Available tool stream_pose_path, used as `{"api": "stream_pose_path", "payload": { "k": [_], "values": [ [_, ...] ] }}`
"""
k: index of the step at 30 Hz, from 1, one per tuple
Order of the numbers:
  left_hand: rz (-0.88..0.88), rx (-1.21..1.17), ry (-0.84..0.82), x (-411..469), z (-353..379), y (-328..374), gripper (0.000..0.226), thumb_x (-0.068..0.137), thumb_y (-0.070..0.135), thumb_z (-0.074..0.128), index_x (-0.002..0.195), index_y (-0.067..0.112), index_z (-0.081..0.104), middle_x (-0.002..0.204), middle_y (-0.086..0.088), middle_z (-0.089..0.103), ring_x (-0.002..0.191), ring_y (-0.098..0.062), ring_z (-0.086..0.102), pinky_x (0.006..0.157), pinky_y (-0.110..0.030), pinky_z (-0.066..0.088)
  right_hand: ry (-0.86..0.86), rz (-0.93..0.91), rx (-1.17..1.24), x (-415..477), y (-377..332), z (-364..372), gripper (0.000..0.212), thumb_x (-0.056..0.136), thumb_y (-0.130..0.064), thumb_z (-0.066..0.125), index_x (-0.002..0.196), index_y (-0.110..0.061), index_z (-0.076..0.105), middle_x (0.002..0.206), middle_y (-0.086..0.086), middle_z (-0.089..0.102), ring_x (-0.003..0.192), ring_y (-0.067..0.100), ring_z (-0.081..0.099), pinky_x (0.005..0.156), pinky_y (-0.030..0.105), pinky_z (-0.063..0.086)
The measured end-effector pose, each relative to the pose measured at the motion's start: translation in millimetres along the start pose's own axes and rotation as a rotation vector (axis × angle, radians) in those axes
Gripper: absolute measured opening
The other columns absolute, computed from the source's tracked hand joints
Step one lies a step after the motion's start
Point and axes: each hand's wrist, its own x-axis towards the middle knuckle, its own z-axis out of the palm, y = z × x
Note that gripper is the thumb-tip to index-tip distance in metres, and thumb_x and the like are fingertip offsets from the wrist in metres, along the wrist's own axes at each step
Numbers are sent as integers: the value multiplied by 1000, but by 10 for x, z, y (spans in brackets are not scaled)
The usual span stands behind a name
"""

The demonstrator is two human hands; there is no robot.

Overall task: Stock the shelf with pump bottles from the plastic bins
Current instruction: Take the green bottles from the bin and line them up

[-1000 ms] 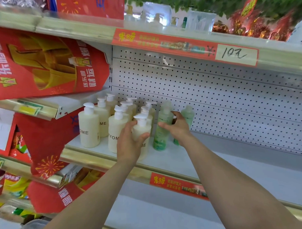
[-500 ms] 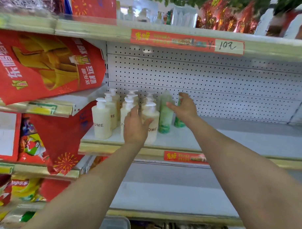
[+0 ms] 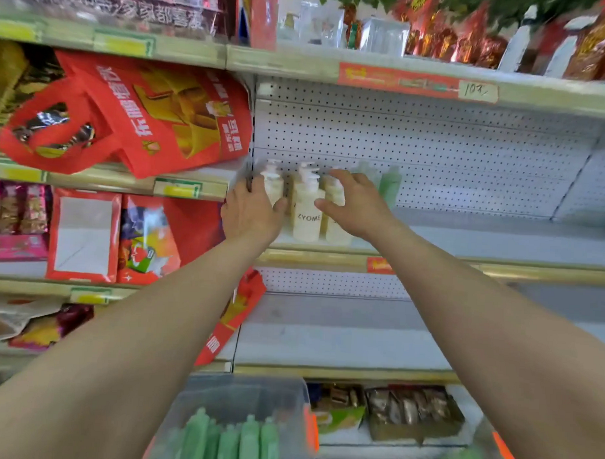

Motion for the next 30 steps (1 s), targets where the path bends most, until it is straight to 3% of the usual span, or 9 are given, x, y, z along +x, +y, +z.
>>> {"api": "stream_pose_path", "payload": {
  "k": [8,12,19,26,30],
  "values": [
    [-102,25,-156,-442,125,-656,58,97,49,47,144,15,39,146,-15,38,132,-37,36,107,-47,33,-181,73,40,-508,-160,697,67,91,-53,59,149,-30,35,147,9,41,136,28,39,107,40,37],
    [-180,40,-223,-644,388,-1086,56,97,48,47,140,13,43,142,-20,42,131,-39,39,109,-47,33,-282,115,58,-691,-53,1212,67,90,-53,59,148,-27,38,146,9,43,135,29,39,103,39,38],
    [-352,73,-422,-1045,1077,-1858,60,96,46,51,143,10,40,141,-22,43,130,-41,42,107,-49,37,-579,213,94,-1072,285,2296,69,92,-53,59,148,-19,38,146,13,42,133,31,43,104,39,39],
    [-640,49,-687,-1688,1929,-2509,66,98,43,53,147,4,32,142,-26,44,131,-39,43,105,-43,38,-880,364,151,-1592,774,3382,69,92,-49,61,146,-10,41,140,17,50,127,31,51,97,31,41],
    [-818,8,-799,-2159,2413,-2837,67,96,44,57,148,7,34,140,-25,47,128,-40,47,103,-42,39,-1036,588,260,-1957,1037,4036,74,88,-58,62,147,-18,38,144,9,50,125,26,54,91,26,44]
  ]
}}
